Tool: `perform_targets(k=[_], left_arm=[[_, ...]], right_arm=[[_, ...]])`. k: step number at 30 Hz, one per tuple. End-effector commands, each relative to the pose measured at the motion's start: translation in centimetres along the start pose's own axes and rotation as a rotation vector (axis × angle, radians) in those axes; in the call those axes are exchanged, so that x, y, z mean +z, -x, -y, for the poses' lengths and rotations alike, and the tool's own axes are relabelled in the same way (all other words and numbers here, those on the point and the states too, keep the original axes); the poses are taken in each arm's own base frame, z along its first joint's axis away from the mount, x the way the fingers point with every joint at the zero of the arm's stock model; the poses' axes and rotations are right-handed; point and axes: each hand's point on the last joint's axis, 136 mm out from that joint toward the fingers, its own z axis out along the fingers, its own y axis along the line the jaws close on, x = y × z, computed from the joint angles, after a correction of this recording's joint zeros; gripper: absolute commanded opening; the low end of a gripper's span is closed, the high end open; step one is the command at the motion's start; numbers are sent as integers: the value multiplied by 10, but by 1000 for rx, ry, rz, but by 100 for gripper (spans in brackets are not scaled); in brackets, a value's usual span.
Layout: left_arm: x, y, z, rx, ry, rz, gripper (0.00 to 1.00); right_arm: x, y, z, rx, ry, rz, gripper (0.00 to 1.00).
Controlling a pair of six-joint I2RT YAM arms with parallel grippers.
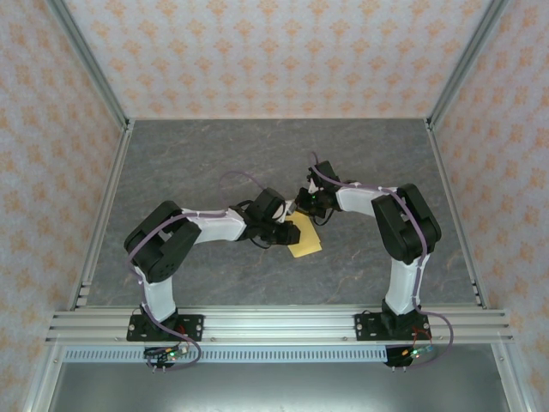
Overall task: Fold a paper plane with a square sheet of paper (fold left side to right side)
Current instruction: First fold the square sheet of paper in half at the center of the table.
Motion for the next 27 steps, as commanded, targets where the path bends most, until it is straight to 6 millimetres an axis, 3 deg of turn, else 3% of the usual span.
perform_targets(k=[1,16,22,27], left_arm=[[5,-16,-11,-2,14,-38,20],[9,-48,-20,-15,17,-108,20],[6,-58,-13,2,12,-116,20],[3,-66,4,44,-23,-111,20]], right_arm=[[8,-29,45,45,-167,-76,1],[8,-30,46,46,-174,-76,1],[8,-30,46,48,-175,-76,1],[8,-31,47,52,-177,-80,1]])
